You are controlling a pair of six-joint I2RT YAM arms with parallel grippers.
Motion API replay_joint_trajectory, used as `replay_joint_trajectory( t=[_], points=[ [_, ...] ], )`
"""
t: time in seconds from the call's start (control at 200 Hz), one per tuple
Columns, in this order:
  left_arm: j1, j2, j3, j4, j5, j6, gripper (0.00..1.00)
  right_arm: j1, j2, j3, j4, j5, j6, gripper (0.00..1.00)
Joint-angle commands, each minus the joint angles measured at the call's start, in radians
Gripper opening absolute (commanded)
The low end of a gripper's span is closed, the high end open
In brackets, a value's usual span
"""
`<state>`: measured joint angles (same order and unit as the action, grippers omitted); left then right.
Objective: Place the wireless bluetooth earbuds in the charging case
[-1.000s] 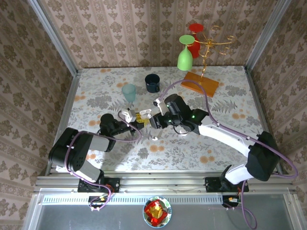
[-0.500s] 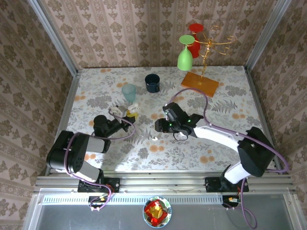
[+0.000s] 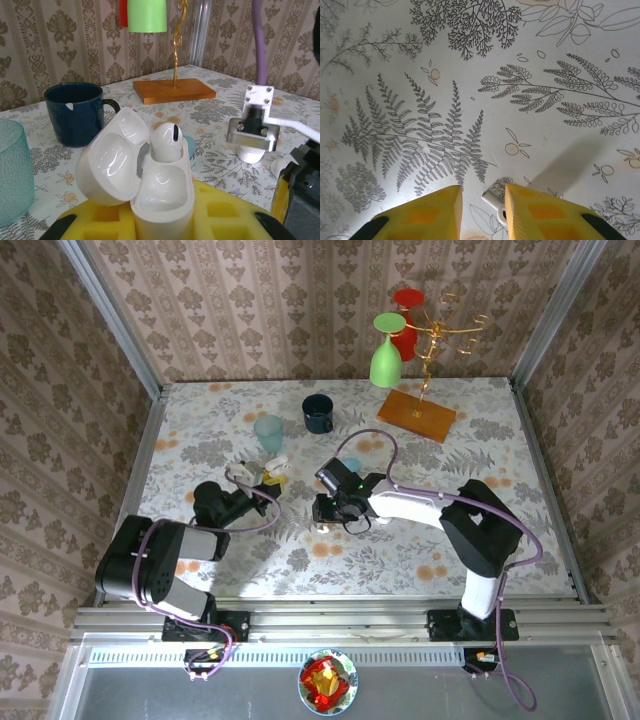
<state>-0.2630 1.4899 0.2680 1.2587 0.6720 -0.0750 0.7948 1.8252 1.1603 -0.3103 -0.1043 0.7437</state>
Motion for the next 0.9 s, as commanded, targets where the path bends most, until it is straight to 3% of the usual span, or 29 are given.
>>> replay_joint_trajectory(
  t=[0.0, 0.27, 0.515, 0.895],
  points=[
    [0.010, -0.021, -0.010, 0.030, -0.002, -0.003, 0.00, 0.010, 0.045, 0.046, -0.095, 0.017, -0.047, 0.29],
    [0.011, -0.014, -0.008, 0.029, 0.003, -0.004, 0.00, 0.010, 0.091, 0.063, -0.128, -0.011, -0.081, 0.26],
    [0.014, -0.013, -0.009, 0.030, -0.001, -0.001, 0.00, 0.011, 0.073, 0.068, -0.139, -0.004, -0.094, 0.12],
    [0.020, -0.018, -0.017, 0.030, -0.015, 0.001, 0.00, 0.006, 0.051, 0.103, -0.106, 0.097, -0.230, 0.12]
  ],
)
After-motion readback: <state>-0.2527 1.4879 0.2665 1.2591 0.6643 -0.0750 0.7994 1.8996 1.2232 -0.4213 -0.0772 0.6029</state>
